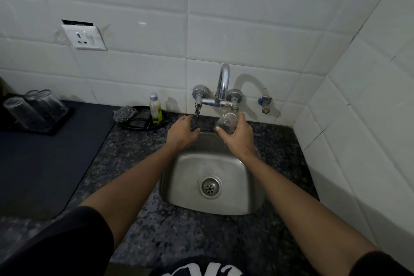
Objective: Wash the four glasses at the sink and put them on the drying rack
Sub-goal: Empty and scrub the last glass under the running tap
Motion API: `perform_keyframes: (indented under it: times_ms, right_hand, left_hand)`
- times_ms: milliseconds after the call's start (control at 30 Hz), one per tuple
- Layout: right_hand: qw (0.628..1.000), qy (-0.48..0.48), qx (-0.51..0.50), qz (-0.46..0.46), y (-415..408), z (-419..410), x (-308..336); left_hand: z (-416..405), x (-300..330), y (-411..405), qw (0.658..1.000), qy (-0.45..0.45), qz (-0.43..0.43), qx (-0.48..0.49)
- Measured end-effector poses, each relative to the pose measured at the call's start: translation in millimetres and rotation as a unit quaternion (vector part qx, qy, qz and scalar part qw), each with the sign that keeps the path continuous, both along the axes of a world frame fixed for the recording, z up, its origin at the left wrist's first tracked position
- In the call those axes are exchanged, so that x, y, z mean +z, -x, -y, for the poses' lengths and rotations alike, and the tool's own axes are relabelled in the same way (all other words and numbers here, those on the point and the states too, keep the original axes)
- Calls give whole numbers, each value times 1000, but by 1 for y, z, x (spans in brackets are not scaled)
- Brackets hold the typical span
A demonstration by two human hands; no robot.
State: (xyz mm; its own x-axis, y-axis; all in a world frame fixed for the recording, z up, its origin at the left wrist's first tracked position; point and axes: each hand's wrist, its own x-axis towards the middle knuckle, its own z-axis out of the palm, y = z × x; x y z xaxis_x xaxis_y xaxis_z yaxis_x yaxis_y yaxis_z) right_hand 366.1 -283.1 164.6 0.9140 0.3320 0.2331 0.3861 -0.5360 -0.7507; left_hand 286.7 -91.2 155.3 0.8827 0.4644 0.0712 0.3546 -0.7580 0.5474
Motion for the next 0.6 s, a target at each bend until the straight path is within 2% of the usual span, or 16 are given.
perform_keyframes:
  times_ms: [133, 267, 433, 600]
  right_hand:
    - [997, 62, 21, -28, 1, 6, -2]
    - [1000, 2, 13, 11, 7, 6, 2]
    - [999, 40, 25, -7, 7, 10, 4]
    - [1000, -7, 12, 24, 14, 9, 5]
  left_hand:
    - [6, 5, 3, 1000, -6, -1, -12]
    - [9, 8, 7, 1000, -22, 0, -8]
    - [11, 11, 12, 1000, -28, -5, -4]
    - [13, 13, 18, 999, -40, -16, -3]
